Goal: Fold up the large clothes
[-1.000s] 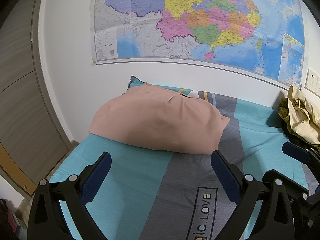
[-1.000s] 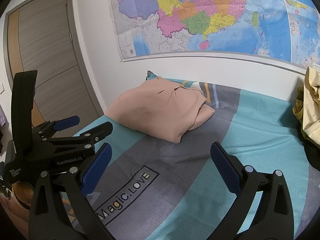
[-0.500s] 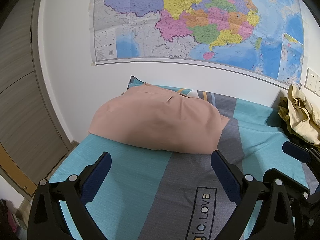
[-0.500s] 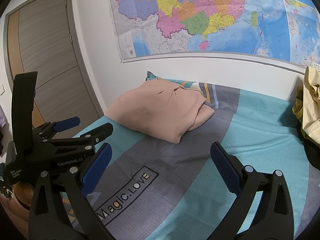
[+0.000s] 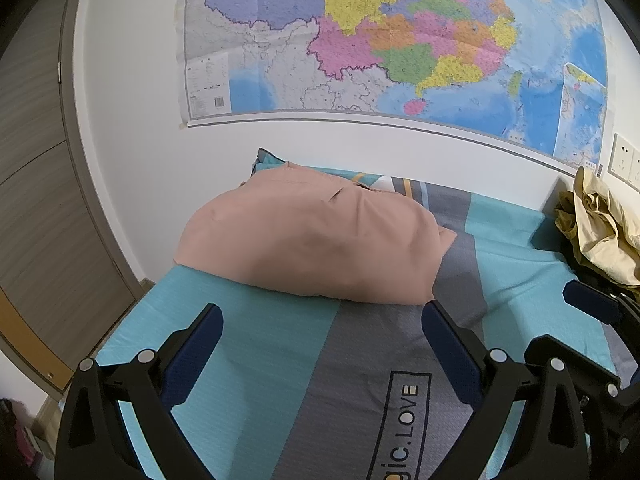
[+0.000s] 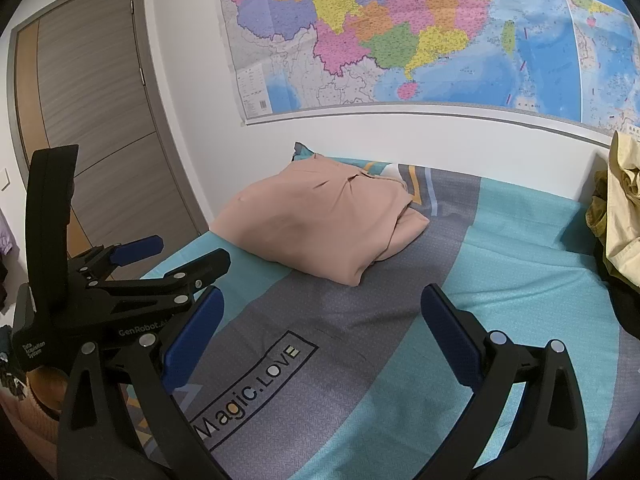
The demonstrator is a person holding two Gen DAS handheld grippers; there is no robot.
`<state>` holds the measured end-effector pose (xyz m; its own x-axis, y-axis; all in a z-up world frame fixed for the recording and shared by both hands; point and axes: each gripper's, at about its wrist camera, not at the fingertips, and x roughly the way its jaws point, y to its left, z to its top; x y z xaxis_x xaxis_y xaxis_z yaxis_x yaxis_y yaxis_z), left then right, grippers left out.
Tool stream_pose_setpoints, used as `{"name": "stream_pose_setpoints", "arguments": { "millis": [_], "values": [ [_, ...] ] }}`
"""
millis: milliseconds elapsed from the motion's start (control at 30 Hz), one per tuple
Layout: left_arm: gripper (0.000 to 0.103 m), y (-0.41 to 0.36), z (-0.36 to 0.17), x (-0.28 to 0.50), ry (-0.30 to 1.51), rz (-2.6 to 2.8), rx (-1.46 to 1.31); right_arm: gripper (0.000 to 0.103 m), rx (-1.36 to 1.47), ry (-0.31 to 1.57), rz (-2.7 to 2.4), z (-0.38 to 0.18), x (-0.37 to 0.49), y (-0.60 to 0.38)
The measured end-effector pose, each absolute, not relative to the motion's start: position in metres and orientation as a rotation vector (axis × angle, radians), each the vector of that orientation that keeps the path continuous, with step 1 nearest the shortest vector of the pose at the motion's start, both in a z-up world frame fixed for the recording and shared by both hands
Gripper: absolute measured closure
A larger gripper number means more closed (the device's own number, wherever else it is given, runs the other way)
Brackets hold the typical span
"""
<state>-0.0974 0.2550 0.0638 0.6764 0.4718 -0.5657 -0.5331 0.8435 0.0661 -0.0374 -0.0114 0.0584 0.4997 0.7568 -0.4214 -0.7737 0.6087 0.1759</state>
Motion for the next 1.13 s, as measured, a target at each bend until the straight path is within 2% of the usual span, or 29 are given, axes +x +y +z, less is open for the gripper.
{"name": "stream_pose_setpoints", "arguments": {
  "millis": [500,1133],
  "values": [
    [0.007,0.250,0.063,-0.093,0.601,0.528,-0.120,0.006,-0.027,0.490,0.918,0.057,-0.037,-0.019],
    [0.007,0.206,0.051,-0.065,0.635,0.435,-0.084,0.006,0.053,0.503,0.805,0.046,-0.031,-0.084]
  ]
}}
